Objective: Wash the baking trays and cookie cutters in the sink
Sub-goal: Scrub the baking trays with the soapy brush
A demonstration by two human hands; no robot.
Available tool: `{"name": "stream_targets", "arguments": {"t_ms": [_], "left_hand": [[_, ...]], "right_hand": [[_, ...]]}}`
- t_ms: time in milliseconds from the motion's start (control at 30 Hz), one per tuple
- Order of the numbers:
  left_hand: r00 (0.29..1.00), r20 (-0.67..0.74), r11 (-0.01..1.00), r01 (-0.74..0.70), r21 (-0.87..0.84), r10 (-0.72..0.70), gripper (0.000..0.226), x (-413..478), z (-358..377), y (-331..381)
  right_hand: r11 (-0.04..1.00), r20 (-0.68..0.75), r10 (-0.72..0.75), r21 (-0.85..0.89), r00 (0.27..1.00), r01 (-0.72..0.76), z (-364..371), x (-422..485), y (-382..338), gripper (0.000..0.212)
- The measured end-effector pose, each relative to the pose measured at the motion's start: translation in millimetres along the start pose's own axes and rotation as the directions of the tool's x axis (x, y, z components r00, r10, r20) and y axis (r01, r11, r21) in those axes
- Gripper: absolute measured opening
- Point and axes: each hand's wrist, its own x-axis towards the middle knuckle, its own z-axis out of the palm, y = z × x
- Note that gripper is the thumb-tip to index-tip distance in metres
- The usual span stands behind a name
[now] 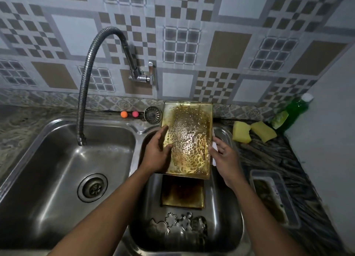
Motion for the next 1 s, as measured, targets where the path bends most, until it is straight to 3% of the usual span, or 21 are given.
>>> {"name": "stream_targets", "arguments": {"t_ms": [67, 100, 167, 267, 400, 567, 767, 1000], "left_hand": [[0.999, -0.035, 0.984, 0.009, 0.177, -0.003, 0.079, 0, 6, 7], [1.0, -0.023, 0.986, -0.01, 0.164, 0.014, 0.077, -1, 10, 14], [0.994, 0.092, 0.998, -0.061, -0.022, 0.062, 0.071, -10, 20, 33], [0.967, 0.257, 0.943, 0.082, -0.322, 0.003, 0.067, -24, 41, 56], [0.979, 0.163, 0.741, 0.199, -0.641, -0.122, 0.06, -24, 50, 56], [0.984, 0.011, 0.849, 0.157, -0.504, -0.175, 0.062, -28, 40, 46], [0.989, -0.082, 0.9, 0.08, -0.43, -0.127, 0.054, -22, 17, 39], [0.995, 0.028, 0.908, 0.097, -0.408, -0.094, 0.053, -21, 17, 28]], "right_hand": [[0.999, -0.028, -0.028, -0.034, 0.999, 0.027, -2, -3, -2, 0.042], [0.995, -0.046, -0.066, -0.076, 0.997, 0.062, -2, -5, -3, 0.041], [0.973, -0.096, -0.169, -0.173, 0.981, 0.15, 1, -9, -4, 0.039], [0.92, -0.079, -0.286, -0.3, 0.955, 0.251, 12, -20, 0, 0.039], [0.861, 0.055, -0.346, -0.378, 0.936, 0.341, 31, -30, -1, 0.038], [0.941, 0.054, -0.251, -0.222, 0.967, 0.256, 42, -32, -12, 0.031], [0.901, 0.046, -0.251, -0.354, 0.967, 0.25, 34, -25, -18, 0.037], [0.878, -0.178, -0.216, -0.466, 0.96, 0.111, 27, 12, -34, 0.045]]}}
